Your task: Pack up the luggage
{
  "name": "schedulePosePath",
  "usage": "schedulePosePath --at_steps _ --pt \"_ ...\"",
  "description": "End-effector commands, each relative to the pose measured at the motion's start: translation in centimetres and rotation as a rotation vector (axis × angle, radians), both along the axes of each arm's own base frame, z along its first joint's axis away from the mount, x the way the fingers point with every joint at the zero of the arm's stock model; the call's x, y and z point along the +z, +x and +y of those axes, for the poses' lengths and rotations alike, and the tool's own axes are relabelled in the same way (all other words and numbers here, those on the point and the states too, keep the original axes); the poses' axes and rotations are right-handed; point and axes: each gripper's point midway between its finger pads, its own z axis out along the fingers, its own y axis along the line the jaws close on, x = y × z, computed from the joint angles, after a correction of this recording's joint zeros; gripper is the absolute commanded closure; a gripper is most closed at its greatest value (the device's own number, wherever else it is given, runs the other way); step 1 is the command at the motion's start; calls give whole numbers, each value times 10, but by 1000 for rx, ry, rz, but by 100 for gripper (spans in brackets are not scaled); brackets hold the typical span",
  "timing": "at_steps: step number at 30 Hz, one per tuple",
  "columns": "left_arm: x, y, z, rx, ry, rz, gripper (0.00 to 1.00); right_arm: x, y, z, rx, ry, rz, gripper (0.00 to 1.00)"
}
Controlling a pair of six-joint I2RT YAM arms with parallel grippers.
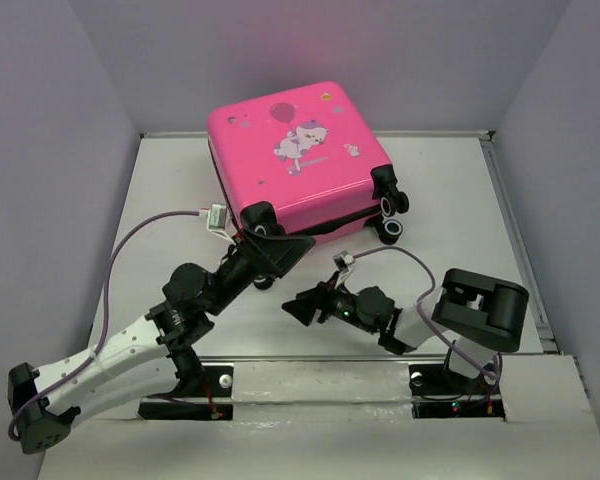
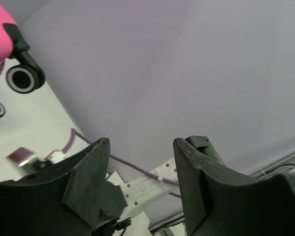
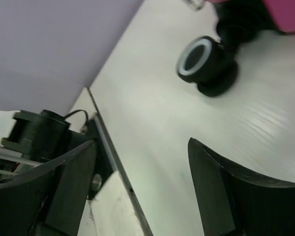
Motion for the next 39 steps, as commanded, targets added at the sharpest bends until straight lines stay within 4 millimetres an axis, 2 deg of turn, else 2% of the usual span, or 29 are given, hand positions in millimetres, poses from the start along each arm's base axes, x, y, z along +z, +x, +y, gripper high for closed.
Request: schedulePosePath --at_steps 1,3,4,5,6,8,9,10,11,12,13,14,15,16,17,20,22,24,25,26,31,35,36,39 --pt "-37 9 16 91 101 34 27 57 4 -33 -81 167 -137 18" --pt "-35 16 36 191 143 7 24 48 5 -31 -74 43 -117 15" --pt "-49 20 43 229 215 38 20 46 4 -26 -68 -12 -116 15" --pt "-48 26 60 311 230 38 19 43 8 -18 -66 -124 -139 12" --pt "-60 32 74 379 284 71 18 41 13 -23 -90 -202 -143 10" --pt "-63 32 95 443 298 87 18 57 23 -21 -115 -266 -191 7" --pt "-76 35 108 499 336 120 18 89 37 -14 -170 -255 -222 7" --pt "-76 31 121 523 319 125 18 79 42 -17 -180 -353 -216 5" --pt "-79 30 129 545 307 145 19 86 48 -16 -202 -380 -221 1" --pt "-90 29 137 569 330 168 19 115 58 -8 -242 -356 -238 0" --pt "-97 30 147 607 335 185 22 110 63 -2 -243 -396 -230 0" --pt "-95 27 156 622 306 188 23 107 65 1 -236 -438 -228 0" --pt "-105 26 162 636 322 215 25 109 67 7 -229 -446 -228 0" --pt "-111 26 169 665 324 233 30 128 71 16 -233 -421 -237 0" --pt "-112 24 175 674 309 240 31 116 74 21 -225 -470 -229 0" --pt "-130 22 181 684 321 274 36 114 86 37 -224 -564 -231 0" --pt "-141 22 178 675 339 283 38 99 96 43 -227 -694 -214 0" --pt "-146 22 176 671 349 287 39 90 104 41 -257 -770 -209 0" --pt "-149 23 173 663 356 286 40 80 109 31 -294 -847 -199 0" --pt "-151 24 171 661 368 287 41 77 112 29 -305 -876 -199 0" --pt "-174 25 162 639 414 306 42 71 118 35 -311 -917 -206 1" --pt "-181 25 153 606 407 309 44 82 126 32 -361 -921 -229 12" --pt "-185 26 149 596 415 312 44 85 129 30 -378 -938 -244 18" --pt "-195 28 143 587 443 321 44 89 133 24 -402 -978 -265 28"
